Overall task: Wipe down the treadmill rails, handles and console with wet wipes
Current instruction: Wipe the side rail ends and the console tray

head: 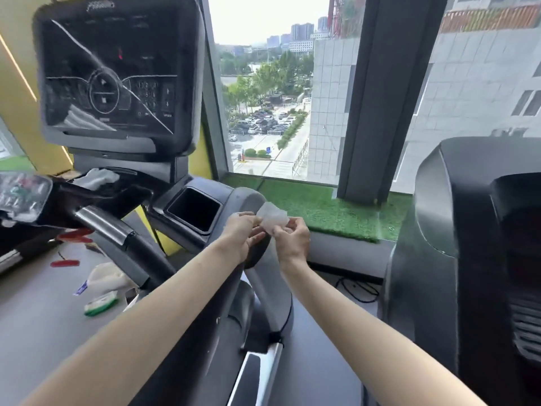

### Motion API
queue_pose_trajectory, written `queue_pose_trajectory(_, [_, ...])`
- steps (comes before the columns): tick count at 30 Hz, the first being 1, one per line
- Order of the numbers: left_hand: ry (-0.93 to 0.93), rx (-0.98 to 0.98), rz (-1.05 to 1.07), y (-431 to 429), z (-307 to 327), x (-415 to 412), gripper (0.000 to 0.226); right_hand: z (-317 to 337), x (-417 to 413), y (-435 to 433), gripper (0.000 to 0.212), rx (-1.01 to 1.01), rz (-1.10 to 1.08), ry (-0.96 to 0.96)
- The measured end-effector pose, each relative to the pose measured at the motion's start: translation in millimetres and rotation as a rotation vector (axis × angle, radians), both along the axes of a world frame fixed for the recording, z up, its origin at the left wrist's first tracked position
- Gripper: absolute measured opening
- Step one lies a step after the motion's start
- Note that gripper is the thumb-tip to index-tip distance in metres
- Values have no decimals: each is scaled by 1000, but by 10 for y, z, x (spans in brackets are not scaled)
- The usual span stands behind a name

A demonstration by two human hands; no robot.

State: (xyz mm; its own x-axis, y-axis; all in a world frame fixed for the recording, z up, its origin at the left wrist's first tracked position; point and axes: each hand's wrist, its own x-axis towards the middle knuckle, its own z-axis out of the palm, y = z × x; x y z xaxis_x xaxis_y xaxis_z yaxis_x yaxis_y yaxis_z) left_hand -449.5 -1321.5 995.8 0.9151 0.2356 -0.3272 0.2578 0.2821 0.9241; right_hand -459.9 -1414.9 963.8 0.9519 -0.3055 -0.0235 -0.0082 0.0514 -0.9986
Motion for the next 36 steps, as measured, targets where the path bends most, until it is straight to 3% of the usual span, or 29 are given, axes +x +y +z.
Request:
queue_pose_trajectory(3, [-32, 5, 12, 60, 39, 538, 22, -7, 488, 53, 15, 12, 116, -8])
queue_pose_trajectory(7, [-83, 170, -11, 186, 104, 1361, 32, 0, 1210, 90, 24, -8, 247, -8])
queue_pose_trajectory(11, [-99, 320, -95, 421, 231, 2125, 36, 176, 1960, 75, 14, 55, 371, 75])
queue_pose_trajectory(15, [-73, 365, -182, 613, 359, 2622, 38, 291, 2639, 138, 21, 7, 464, 116])
queue_pose_trajectory(18, [-50, 451, -195, 795, 328, 2868, 33, 277, 3041, 279, 8, 45, 608, 121])
queue_pose_trajectory(22, [-13, 504, -99, 1041, 218, 3097, 33, 185, 3568, 556, 11, 62, 759, 141])
queue_pose_trajectory(28, [111, 806, 101, 1340, 29, 3324, 30, -178, 4199, 1074, 13, 130, 1064, 278])
queue_pose_trajectory(36, [324, 887, 373, 1201, -90, 3263, 34, -313, 4584, 1417, 20, 182, 1455, 474])
